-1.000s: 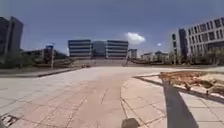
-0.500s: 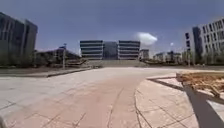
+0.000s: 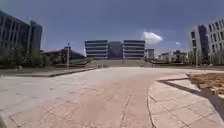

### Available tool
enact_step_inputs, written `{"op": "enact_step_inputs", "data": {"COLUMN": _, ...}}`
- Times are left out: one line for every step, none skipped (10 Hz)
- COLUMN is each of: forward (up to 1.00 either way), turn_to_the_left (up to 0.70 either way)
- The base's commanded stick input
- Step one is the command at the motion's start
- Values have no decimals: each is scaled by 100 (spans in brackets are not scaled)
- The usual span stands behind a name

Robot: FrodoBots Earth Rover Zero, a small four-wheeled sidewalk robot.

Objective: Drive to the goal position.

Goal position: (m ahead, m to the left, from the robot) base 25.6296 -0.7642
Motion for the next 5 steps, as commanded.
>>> {"op": "enact_step_inputs", "data": {"forward": 84, "turn_to_the_left": -27}}
{"op": "enact_step_inputs", "data": {"forward": 84, "turn_to_the_left": -20}}
{"op": "enact_step_inputs", "data": {"forward": 84, "turn_to_the_left": -9}}
{"op": "enact_step_inputs", "data": {"forward": 84, "turn_to_the_left": 0}}
{"op": "enact_step_inputs", "data": {"forward": 84, "turn_to_the_left": 0}}
